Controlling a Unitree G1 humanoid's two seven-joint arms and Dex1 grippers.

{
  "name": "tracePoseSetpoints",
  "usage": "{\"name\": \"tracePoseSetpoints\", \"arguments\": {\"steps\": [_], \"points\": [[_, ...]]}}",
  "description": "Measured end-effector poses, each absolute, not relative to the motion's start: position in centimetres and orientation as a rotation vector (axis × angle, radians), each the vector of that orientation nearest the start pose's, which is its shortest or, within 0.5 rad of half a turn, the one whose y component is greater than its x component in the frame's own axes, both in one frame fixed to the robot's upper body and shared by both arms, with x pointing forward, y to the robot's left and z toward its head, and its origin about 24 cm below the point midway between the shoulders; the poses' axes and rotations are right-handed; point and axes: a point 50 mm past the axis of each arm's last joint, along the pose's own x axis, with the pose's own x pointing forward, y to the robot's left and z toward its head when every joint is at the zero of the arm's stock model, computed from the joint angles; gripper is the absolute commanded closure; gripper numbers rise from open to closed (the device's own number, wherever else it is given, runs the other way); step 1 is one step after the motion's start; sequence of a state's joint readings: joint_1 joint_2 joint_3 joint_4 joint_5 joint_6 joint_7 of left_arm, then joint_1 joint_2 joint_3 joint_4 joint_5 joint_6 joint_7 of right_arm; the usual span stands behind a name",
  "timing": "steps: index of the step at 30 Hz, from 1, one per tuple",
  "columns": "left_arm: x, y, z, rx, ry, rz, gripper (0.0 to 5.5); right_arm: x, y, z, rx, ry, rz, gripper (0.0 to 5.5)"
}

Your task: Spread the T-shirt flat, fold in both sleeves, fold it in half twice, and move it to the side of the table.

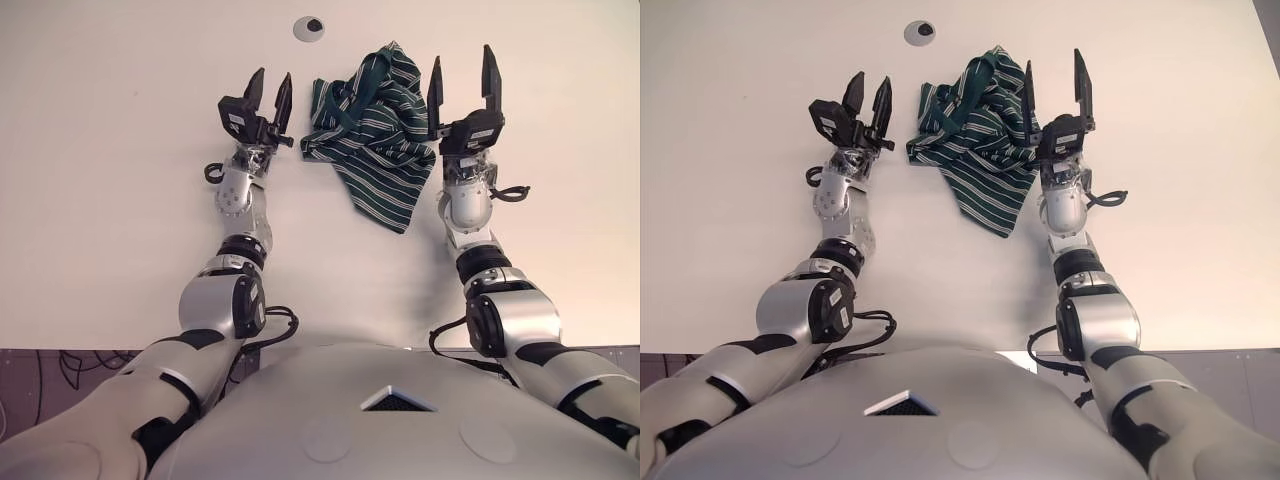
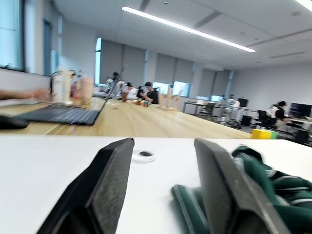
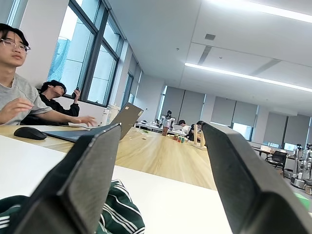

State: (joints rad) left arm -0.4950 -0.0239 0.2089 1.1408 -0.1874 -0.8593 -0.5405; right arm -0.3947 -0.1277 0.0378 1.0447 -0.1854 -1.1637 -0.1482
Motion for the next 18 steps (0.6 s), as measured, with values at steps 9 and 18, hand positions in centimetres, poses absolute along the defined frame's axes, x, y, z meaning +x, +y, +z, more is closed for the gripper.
{"name": "tracePoseSetpoints", "arguments": {"steps": [9, 18], "points": [[29.91, 12.20, 0.89, -0.141, -0.256, -0.388, 3.26, 27.57, -15.18, 2.84, -0.198, -0.544, 0.105, 2.48], [29.72, 12.06, 0.88, -0.142, -0.263, -0.396, 2.79, 27.37, -15.36, 3.02, -0.194, -0.561, 0.095, 2.48]]}}
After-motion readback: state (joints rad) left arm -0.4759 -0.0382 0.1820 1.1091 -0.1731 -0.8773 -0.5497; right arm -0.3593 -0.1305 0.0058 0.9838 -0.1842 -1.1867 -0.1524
